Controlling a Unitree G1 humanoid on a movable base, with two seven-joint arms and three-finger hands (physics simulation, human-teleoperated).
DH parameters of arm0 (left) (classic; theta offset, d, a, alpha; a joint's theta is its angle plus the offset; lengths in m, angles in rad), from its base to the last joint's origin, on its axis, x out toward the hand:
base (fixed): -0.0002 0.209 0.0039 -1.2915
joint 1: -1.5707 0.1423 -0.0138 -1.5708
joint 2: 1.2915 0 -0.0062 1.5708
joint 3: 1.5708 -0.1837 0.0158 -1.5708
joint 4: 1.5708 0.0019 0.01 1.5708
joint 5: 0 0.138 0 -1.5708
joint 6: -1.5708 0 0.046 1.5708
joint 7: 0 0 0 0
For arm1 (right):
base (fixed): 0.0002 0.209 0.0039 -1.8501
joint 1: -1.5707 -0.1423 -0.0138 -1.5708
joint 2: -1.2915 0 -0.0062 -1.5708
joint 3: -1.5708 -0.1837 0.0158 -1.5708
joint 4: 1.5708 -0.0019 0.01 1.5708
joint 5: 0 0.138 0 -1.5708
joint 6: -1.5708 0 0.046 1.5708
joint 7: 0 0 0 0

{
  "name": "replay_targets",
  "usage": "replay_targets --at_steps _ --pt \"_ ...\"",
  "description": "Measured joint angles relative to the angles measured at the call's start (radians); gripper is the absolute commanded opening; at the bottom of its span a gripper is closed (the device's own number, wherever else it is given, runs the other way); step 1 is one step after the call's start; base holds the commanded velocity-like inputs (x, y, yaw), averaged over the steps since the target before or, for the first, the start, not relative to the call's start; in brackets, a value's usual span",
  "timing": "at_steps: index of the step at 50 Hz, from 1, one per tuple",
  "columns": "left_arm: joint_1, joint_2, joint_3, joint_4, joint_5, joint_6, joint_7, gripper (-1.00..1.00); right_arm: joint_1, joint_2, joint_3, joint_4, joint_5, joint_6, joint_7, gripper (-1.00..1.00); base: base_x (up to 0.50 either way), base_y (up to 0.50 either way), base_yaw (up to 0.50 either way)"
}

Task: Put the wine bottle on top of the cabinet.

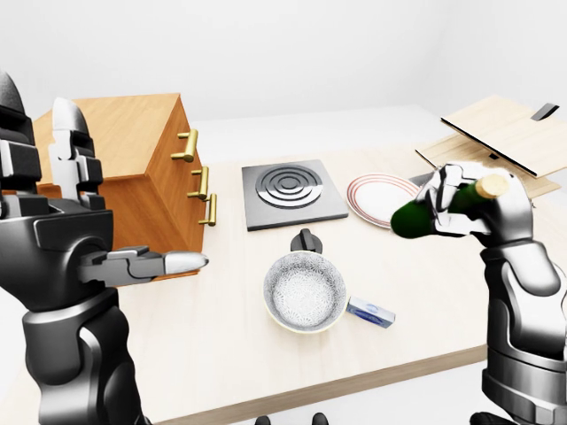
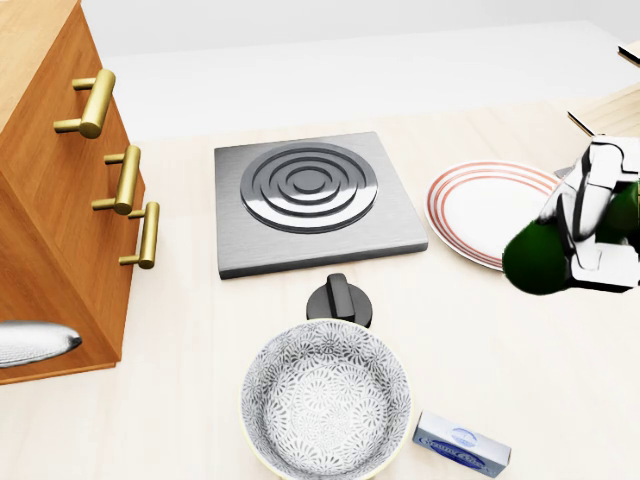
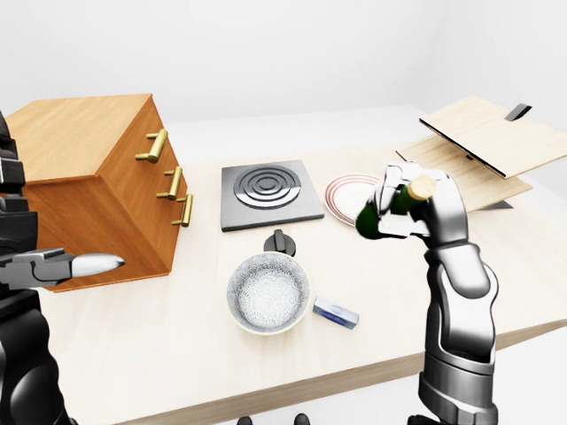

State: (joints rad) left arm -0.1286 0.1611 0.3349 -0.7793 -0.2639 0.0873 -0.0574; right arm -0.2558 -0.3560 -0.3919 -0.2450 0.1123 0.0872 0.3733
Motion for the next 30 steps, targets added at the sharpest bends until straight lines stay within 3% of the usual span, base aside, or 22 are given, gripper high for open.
replay_targets --at_steps 14,30 --pt "0.007 0.004 0.013 -0.001 -0.016 0.000 -0.002 1.00 -0.092 -0.005 -0.012 -0.226 0.092 0.000 -0.006 -1.00 0.00 0.00 0.00" --pt "0.003 0.008 0.023 -0.021 -0.030 0.000 0.003 1.00 -0.241 -0.029 0.009 -0.257 0.151 0.000 -0.044 -1.00 0.00 0.00 0.00"
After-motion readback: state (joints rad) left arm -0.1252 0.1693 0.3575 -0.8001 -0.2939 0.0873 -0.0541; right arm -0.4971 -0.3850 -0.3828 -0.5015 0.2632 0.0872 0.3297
